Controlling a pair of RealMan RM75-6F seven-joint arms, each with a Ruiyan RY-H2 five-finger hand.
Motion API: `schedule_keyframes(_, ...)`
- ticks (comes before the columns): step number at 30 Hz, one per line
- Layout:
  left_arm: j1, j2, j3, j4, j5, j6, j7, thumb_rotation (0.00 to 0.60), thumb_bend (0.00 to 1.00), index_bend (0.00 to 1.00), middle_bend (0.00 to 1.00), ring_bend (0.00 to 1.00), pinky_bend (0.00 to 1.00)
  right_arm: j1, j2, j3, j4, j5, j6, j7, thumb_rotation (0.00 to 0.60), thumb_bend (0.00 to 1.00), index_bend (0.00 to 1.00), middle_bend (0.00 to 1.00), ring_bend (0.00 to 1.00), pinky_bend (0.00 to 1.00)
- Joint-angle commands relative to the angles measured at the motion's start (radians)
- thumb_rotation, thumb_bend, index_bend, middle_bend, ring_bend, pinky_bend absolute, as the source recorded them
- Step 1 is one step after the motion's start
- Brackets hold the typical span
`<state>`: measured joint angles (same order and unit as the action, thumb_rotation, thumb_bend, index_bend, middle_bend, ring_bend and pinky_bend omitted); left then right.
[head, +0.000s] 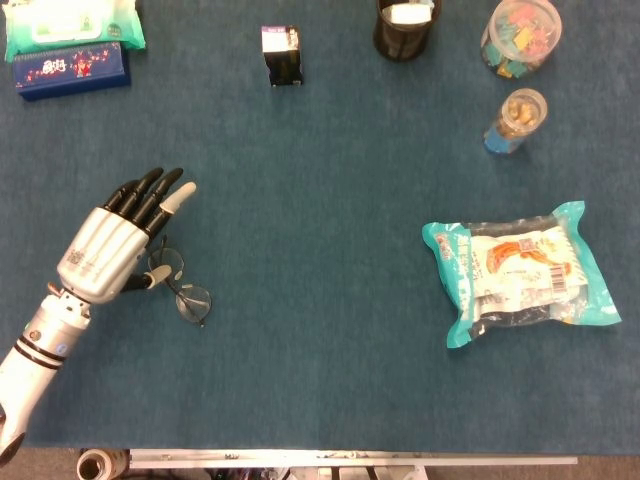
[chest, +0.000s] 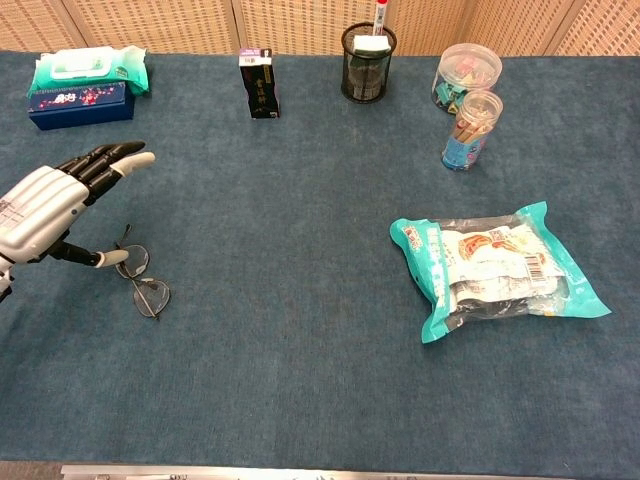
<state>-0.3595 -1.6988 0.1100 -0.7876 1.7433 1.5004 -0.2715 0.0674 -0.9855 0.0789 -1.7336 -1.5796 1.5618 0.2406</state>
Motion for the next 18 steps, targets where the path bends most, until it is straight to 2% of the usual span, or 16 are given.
schedule_keyframes(1, 0.001, -0.005, 0.003, 0.005, 0.002, -0.001, -0.001, 0.6, 0.0, 0.0, 0.02, 0.02, 0.18, 0.0, 0.0, 0.0, 0.0, 0.0, 0.0, 0.0, 0.6, 0.21, 0.53, 0.43, 0.29, 0.29)
schedule_keyframes(18, 0.003, -0.009, 0.011, -0.001, 0.006, -0.001, 0.005, 0.6, 0.0, 0.0, 0.02, 0.02, 0.18, 0.0, 0.004, 0.002, -0.001, 0.003, 0.0, 0.009, 0.6, 0.21, 0.53, 0.43, 0.29, 0.29)
